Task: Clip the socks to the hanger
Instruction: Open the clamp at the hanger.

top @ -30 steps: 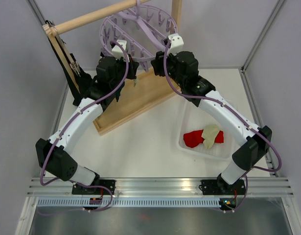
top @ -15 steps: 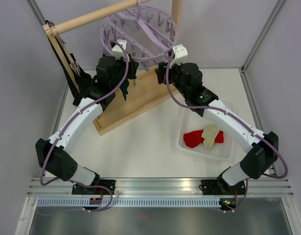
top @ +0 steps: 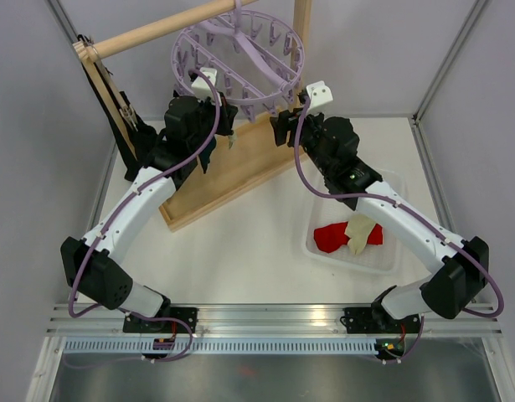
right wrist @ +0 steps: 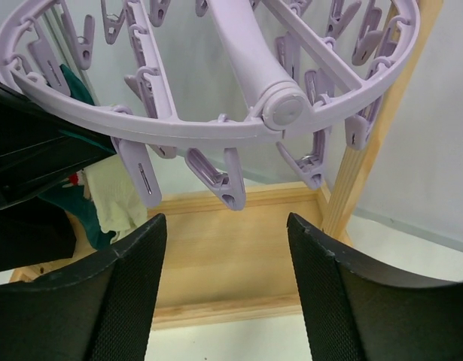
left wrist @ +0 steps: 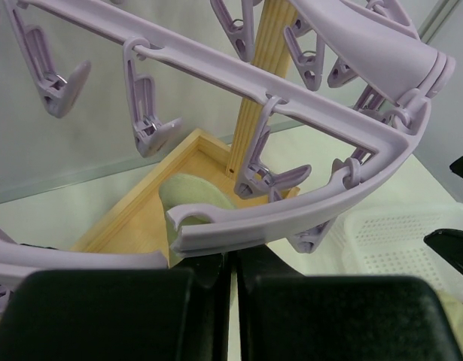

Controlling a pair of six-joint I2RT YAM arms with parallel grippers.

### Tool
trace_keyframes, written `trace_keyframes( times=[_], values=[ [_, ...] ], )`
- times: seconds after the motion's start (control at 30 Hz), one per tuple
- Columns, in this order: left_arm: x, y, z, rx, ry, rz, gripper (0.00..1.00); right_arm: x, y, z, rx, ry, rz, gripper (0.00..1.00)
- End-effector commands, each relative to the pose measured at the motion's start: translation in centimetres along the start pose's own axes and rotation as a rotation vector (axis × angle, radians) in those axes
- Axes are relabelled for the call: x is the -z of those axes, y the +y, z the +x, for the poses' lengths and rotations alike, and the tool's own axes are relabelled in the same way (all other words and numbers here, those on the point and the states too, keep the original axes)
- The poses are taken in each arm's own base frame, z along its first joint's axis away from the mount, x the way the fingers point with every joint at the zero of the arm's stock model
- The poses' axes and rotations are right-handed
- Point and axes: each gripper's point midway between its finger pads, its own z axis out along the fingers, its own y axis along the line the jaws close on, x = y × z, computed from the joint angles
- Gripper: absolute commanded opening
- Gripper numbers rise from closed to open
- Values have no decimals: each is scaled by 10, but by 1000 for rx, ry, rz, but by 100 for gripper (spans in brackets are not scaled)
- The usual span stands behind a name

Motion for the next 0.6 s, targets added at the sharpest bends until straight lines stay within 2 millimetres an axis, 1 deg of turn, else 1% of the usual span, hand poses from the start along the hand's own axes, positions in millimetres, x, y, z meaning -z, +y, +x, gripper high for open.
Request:
trace_keyframes(
  times=[0.0, 0.03, 0.2, 0.33, 0.4, 0.43, 0.47, 0.5, 0.57],
  values=[
    [4, -5, -40, -30, -111, 14, 2, 0, 5, -29, -2, -83, -29, 70],
    [5, -5, -40, -30, -111, 15, 2, -3, 5, -27, -3, -80, -25, 68],
    [5, -6, -41, -28, -112, 17, 2, -10, 6, -30, 26, -100, -25, 66],
    [6, -6, -42, -28, -114, 19, 2, -19, 11, -25, 49, -115, -39, 64],
    [5, -6, -41, -28, -112, 18, 2, -20, 12, -21, 56, -124, -36, 64],
    [5, -6, -41, -27, -112, 19, 2, -20, 13, -26, 57, -156, -37, 64],
    [5, -6, -42, -25, -114, 19, 2, -21, 13, -20, 63, -153, -35, 64],
    [6, -6, -42, -25, -115, 19, 2, -22, 11, -23, 66, -174, -24, 64],
    [5, -6, -40, -25, -111, 18, 2, -23, 11, -20, 86, -174, -8, 64]
  ],
)
